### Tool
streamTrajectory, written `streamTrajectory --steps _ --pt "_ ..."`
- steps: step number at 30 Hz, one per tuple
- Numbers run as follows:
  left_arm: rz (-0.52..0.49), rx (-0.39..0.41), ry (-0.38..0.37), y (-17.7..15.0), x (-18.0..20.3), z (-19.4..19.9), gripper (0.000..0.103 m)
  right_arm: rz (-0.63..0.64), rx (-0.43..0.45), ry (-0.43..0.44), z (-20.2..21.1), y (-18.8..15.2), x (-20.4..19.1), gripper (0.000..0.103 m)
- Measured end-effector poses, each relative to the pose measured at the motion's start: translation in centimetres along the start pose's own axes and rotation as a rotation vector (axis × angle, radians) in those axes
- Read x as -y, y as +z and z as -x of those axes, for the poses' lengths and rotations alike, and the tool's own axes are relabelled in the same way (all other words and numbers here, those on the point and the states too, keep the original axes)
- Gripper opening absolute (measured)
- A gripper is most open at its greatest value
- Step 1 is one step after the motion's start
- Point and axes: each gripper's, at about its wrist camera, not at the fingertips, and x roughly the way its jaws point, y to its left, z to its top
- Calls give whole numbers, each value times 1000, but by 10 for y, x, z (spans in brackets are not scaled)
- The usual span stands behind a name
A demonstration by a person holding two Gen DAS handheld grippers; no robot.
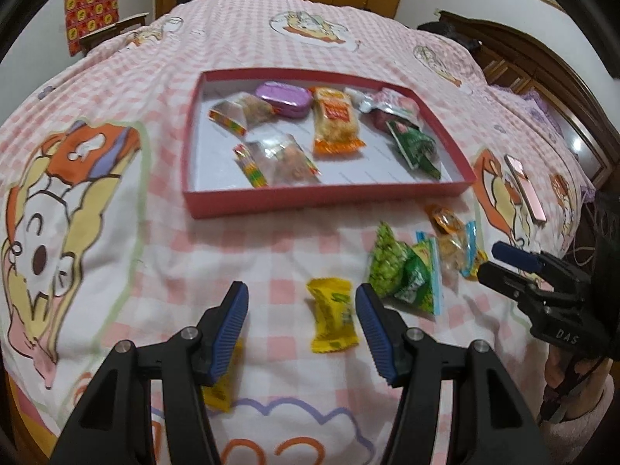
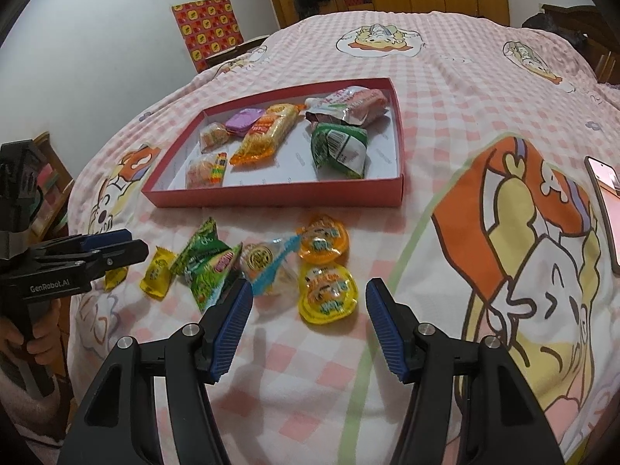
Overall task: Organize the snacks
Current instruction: 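Withdraw both grippers from the box toward the remaining snacks, then grasp the yellow wrapped candy with the left gripper while the right grasps the yellow jelly cup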
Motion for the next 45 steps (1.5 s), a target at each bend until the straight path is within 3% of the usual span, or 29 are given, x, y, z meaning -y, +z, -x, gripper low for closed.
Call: streamTrajectory --steps 15,20,28,33,40,45 --pt "-61 -12 18 -9 17 -22 60 -9 -31 -23 -12 -8 8 62" --pt "-48 4 28 -9 11 -25 43 -20 -22 -13 -14 -6 9 62" --pt "-33 11 14 -8 7 -29 39 -8 -36 -34 -27 -6 6 55" --pt "-24 12 29 -7 5 -28 26 12 -33 -61 -28 -7 5 52" --pt "-10 8 3 -8 3 -23 24 -8 -24 -62 -28 -6 7 50" --pt "-11 14 6 -8 4 -19 24 -16 -14 -77 -26 -6 9 38"
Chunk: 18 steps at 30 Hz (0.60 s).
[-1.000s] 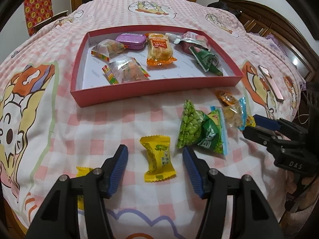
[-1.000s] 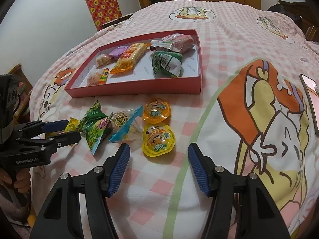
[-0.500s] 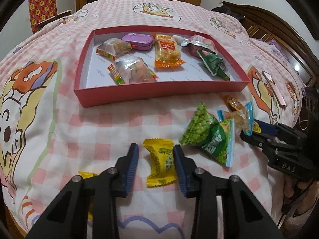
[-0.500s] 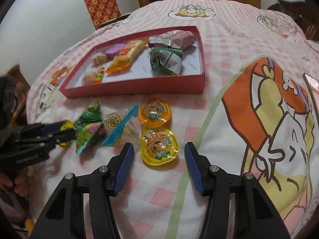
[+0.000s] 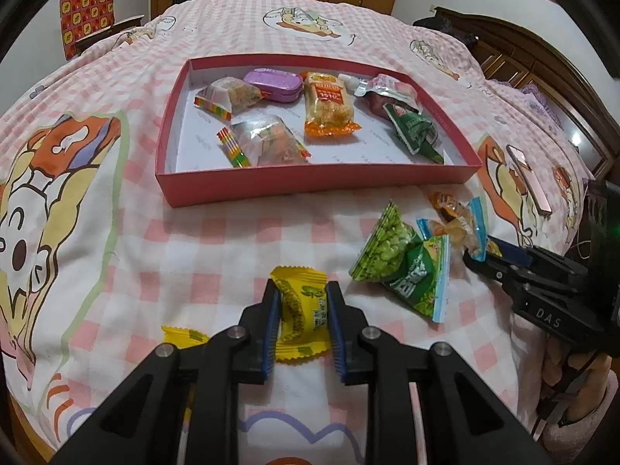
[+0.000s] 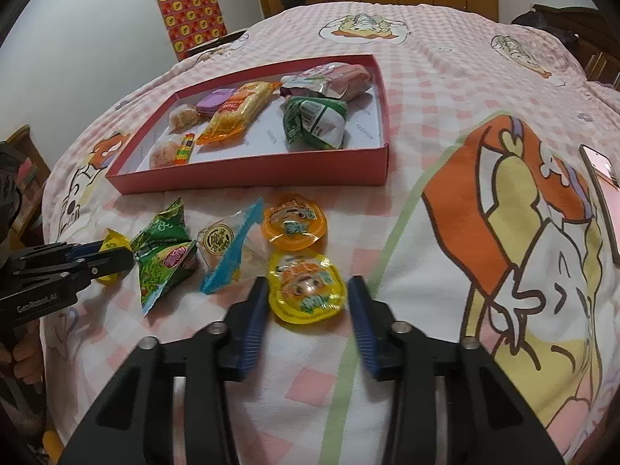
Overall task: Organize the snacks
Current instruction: 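Grasp the yellow wrapped candy with the left gripper while the right grasps the yellow jelly cup, then carry the yellow candy and jelly cup into the box and open both grippers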
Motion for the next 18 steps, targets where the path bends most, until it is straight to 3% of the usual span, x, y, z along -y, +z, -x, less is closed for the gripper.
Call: streamTrajectory --steps 18 --pt "17 42 4 4 -3 18 24 -1 30 46 25 -5 -4 38"
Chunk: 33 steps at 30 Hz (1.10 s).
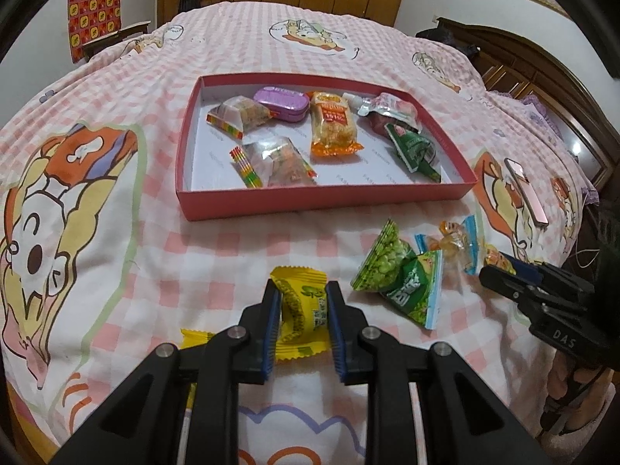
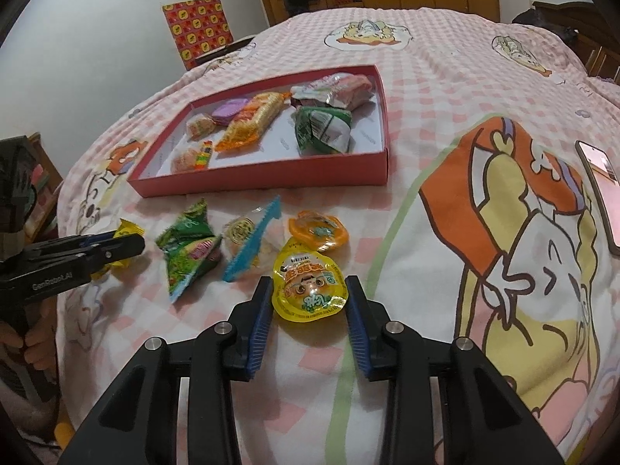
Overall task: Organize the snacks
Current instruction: 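Carry the yellow candy and jelly cup into the box and open both grippers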
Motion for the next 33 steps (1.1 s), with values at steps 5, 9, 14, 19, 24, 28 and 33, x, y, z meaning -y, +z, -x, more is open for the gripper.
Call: streamTrajectory --steps 5,9,14,19,24,28,33 --pt "-3 12 3 1 0 4 24 32 29 9 11 4 -10 38" --pt "-9 23 6 3 1 7 24 47 42 19 15 7 -16 38" --pt "-20 40 9 10 3 11 24 61 41 25 14 12 -21 38" --pt "-36 65 15 23 4 14 24 67 39 30 12 20 -23 38" --pt "-50 80 22 36 7 11 24 70 46 27 11 31 -23 38" --pt "-61 100 30 51 9 8 24 77 54 23 9 41 -24 38" --pt "-71 126 43 70 8 2 24 81 64 14 4 54 -24 38"
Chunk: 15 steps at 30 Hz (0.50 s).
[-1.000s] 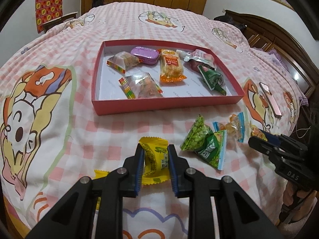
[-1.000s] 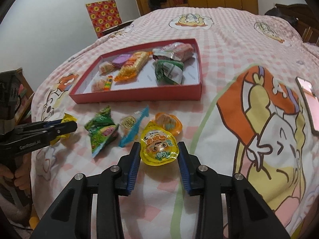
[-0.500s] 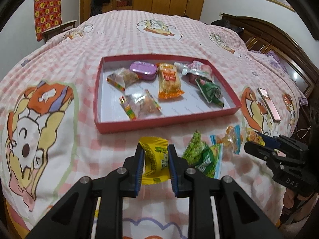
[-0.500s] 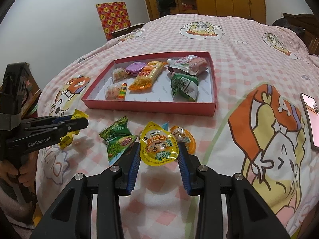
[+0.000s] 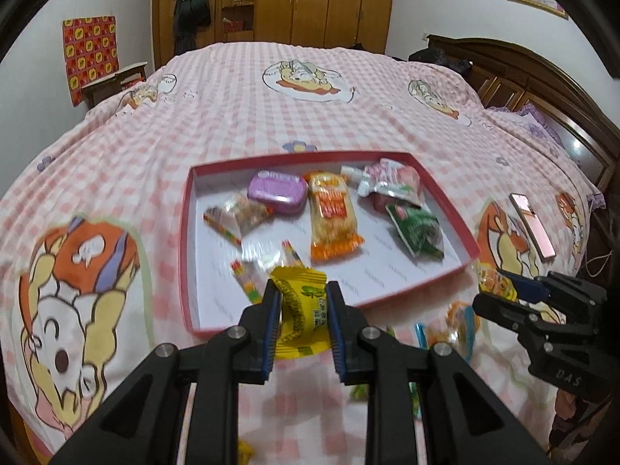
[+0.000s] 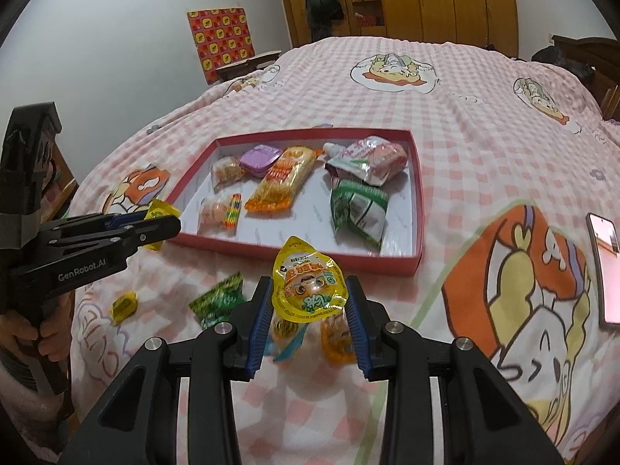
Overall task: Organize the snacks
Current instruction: 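Carry the yellow candy and jelly cup into the box and open both grippers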
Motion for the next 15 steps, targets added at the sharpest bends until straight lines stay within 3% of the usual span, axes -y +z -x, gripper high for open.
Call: streamTrajectory --steps 15 --pt "51 -12 29 28 -21 -45 24 -18 -2 27 -32 27 -2 38"
